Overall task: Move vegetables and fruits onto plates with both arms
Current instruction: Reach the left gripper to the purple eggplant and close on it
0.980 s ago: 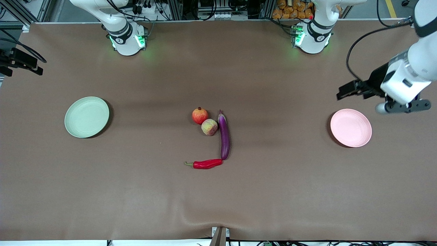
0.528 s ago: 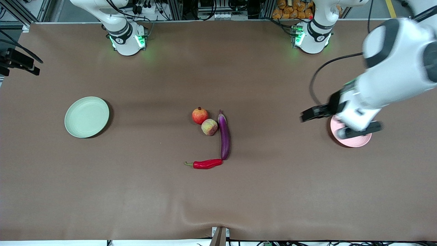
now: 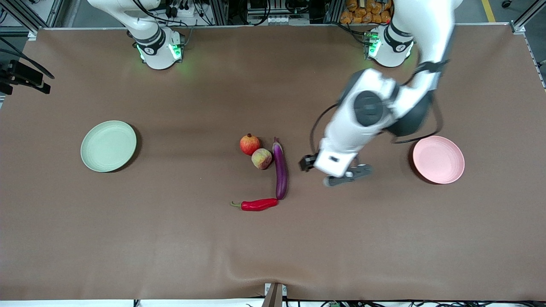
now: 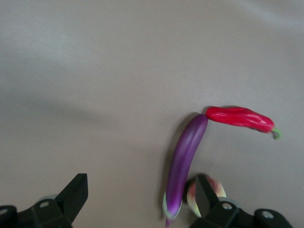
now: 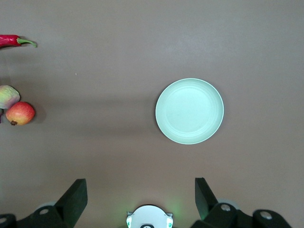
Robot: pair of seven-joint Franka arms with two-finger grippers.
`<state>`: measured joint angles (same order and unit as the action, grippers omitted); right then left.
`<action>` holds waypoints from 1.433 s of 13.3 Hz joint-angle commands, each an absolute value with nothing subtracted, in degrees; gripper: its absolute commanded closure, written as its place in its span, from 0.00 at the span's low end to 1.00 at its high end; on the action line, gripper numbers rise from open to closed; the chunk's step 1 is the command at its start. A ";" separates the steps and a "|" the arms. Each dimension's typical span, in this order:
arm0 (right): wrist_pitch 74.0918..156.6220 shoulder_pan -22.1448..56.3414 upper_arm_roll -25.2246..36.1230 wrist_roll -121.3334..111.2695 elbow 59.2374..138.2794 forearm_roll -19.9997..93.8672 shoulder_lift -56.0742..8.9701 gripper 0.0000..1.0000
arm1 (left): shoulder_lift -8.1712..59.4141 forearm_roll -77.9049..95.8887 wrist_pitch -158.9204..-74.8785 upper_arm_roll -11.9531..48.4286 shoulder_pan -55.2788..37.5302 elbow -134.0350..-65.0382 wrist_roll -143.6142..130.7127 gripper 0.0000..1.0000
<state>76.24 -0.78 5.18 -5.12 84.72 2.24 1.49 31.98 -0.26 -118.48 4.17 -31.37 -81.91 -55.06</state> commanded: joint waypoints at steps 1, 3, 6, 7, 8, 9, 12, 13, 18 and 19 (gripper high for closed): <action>75.85 -1.58 4.83 -4.83 85.17 3.16 2.11 0.00 | 39.61 -6.06 -123.46 3.25 -36.11 -78.32 -64.13 0.00; 75.76 -1.58 4.83 -4.83 85.17 3.16 2.11 0.00 | 43.40 -7.20 -127.60 3.25 -38.31 -77.87 -65.04 0.00; 75.85 -1.49 4.83 -4.83 85.17 3.16 2.11 0.00 | 48.23 -12.98 -129.98 3.25 -40.68 -77.78 -64.86 0.00; 75.85 -1.49 4.83 -4.75 85.17 3.16 2.11 0.00 | 49.91 -15.10 -132.17 3.25 -41.39 -77.78 -65.39 0.00; 75.85 -1.49 4.83 -4.83 85.17 3.16 2.11 0.00 | 51.14 -15.47 -134.19 3.16 -41.74 -77.70 -66.00 0.00; 75.76 -1.49 4.83 -4.75 85.25 3.16 2.11 0.00 | 51.94 -15.47 -135.95 3.16 -41.75 -77.70 -66.79 0.00; 75.59 -1.67 4.83 -4.83 85.17 3.16 2.02 0.00 | 53.43 -15.47 -139.39 3.16 -41.75 -77.61 -68.64 0.00; 75.50 -1.67 4.83 -4.83 85.17 3.16 2.11 0.00 | 53.79 -15.47 -140.00 3.16 -41.92 -77.61 -68.64 0.00; 75.59 -2.02 4.83 -4.92 85.17 3.16 1.85 0.00 | 53.18 -15.47 -140.10 1.93 -42.63 -77.78 -72.16 1.00; 75.59 -2.02 4.83 -4.92 85.08 3.16 1.58 0.00 | 52.13 -15.38 -139.58 1.93 -42.37 -77.87 -71.98 1.00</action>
